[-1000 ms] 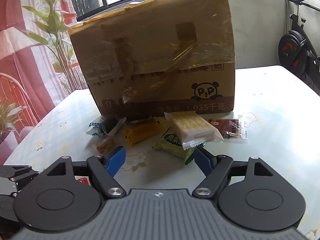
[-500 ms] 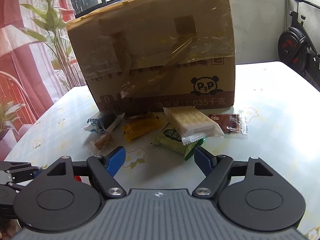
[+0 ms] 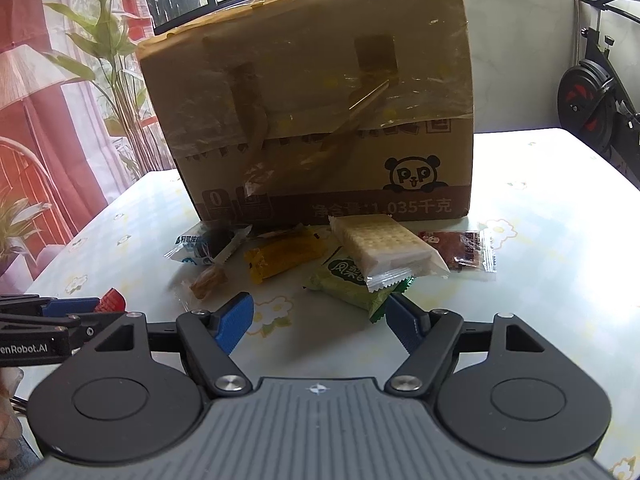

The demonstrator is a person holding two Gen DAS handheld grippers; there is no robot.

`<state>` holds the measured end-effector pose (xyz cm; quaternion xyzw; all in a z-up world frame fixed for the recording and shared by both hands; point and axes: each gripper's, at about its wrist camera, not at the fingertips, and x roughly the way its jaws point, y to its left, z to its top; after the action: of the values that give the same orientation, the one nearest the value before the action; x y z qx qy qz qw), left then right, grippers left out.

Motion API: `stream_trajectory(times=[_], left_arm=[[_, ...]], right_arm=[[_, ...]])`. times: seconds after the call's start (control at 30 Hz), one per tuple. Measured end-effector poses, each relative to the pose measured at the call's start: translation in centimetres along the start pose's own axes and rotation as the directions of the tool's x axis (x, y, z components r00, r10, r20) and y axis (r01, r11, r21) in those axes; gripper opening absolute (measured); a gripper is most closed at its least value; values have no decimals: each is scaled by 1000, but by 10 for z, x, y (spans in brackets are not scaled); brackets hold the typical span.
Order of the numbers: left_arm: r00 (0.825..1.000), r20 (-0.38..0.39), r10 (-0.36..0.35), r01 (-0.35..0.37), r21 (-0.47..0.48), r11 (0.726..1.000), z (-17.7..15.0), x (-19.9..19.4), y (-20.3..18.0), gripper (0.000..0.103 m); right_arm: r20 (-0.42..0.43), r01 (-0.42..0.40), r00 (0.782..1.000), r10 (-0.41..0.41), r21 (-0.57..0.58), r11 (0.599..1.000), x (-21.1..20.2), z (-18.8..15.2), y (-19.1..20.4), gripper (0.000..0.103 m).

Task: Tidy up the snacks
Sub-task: 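Grasp the cream cracker packet with the right tool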

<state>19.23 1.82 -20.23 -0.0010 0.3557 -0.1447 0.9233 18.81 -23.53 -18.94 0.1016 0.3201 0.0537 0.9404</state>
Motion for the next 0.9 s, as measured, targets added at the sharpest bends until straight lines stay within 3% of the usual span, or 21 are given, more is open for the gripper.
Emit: stream_trajectory(times=[0.53,0.9], left_arm=[[999,30,26,-25,-39,999,3,-4,13,57],[999,31,30,-28,-61,998,6,-4,22,57]], right_arm=[[10,16,1000,-15,-51,999,1,5,7,74],[62,116,992,-108,-142,983,28,33,-9,74]])
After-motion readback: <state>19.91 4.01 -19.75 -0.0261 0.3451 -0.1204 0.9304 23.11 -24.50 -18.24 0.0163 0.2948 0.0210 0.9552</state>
